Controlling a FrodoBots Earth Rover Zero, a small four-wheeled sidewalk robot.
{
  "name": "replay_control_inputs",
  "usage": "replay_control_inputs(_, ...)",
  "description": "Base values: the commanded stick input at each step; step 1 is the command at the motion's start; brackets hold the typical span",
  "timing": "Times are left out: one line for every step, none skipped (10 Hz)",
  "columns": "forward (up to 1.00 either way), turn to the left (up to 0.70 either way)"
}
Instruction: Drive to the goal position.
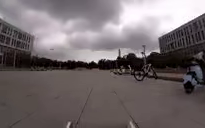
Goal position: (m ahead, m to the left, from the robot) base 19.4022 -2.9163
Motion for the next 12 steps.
replay_control_inputs(0.5,0.01)
replay_control_inputs(0.5,0.01)
replay_control_inputs(0.5,0.01)
replay_control_inputs(0.5,0.01)
replay_control_inputs(0.5,0.01)
replay_control_inputs(0.5,0.01)
replay_control_inputs(0.5,0.01)
replay_control_inputs(0.5,0.01)
replay_control_inputs(0.5,0.01)
replay_control_inputs(0.5,0.01)
replay_control_inputs(0.5,0.01)
replay_control_inputs(0.5,0.01)
